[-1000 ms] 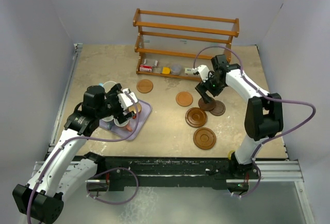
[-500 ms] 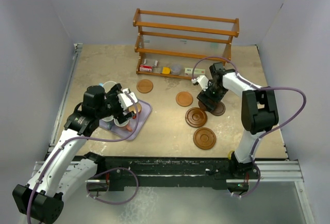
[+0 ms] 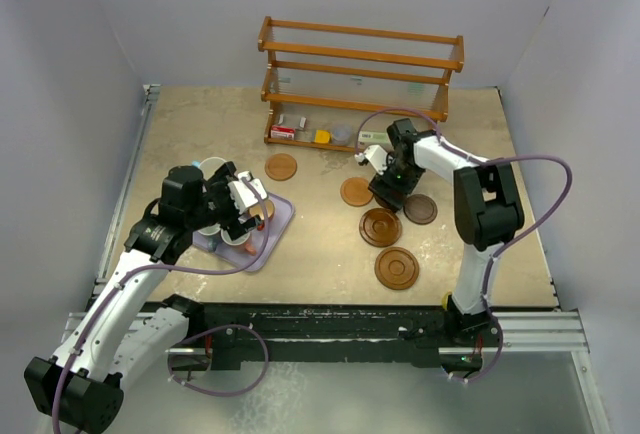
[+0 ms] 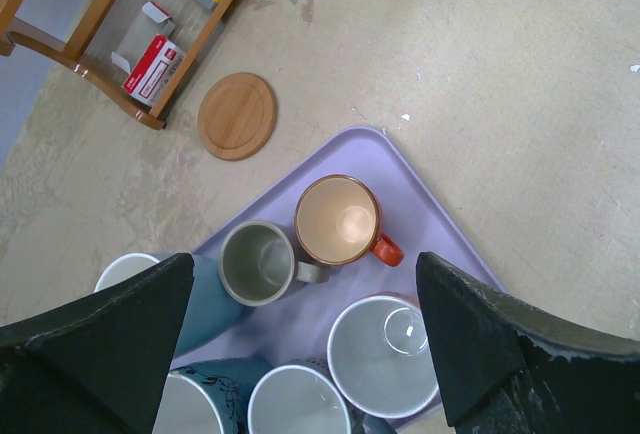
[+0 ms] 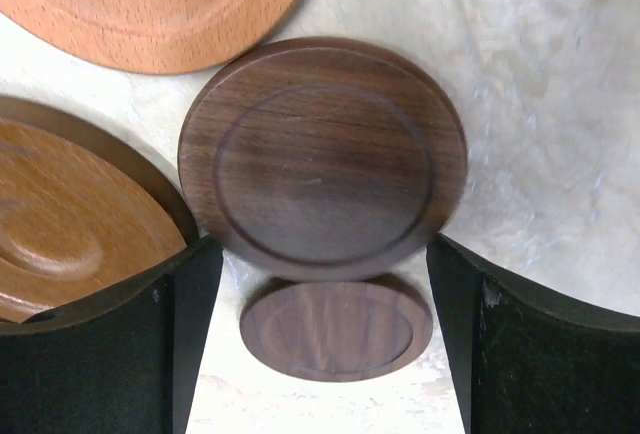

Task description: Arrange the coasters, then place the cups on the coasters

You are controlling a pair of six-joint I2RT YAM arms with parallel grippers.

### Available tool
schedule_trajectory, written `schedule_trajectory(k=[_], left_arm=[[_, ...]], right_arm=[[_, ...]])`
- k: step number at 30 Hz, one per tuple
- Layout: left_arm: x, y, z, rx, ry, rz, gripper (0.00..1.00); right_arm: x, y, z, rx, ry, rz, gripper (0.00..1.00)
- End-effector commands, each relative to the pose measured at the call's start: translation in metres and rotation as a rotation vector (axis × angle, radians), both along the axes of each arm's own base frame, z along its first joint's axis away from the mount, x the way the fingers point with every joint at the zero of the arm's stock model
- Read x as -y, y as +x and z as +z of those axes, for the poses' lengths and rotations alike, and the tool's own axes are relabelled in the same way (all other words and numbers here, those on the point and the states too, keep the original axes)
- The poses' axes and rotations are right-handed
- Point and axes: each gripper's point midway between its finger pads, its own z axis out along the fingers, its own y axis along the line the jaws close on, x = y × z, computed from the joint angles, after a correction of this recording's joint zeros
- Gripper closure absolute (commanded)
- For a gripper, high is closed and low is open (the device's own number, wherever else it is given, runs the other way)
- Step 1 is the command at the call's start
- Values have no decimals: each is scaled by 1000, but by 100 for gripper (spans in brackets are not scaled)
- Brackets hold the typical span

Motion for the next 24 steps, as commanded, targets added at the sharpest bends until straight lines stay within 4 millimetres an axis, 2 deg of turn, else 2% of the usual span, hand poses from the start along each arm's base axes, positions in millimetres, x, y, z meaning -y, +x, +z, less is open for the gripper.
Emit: schedule_trajectory(k=[1,5,8,12,16,20,24], left_arm=[[4,2,12,41,-13,-23,11],[4,3,11,40,-13,-22,11],[4,2,12,45,-13,-22,11],[3,1,12,53,-10,-21,11],[2,0,12,58,-9,-20,11],[2,0,12,59,-8,-19,11],[3,0,12,59,-11,-24,10]], right_arm=[[-20,16,10,38,14,36,16],[-25,23,13,47,19,27,16],[-24,18,17,29,21,11,16],[-16,5,33,54,32,11,14],[0,-9,47,56,78,-26,12],[27,-21,49,48,89,-70,11],[46,-32,46,41,84,-73,12]])
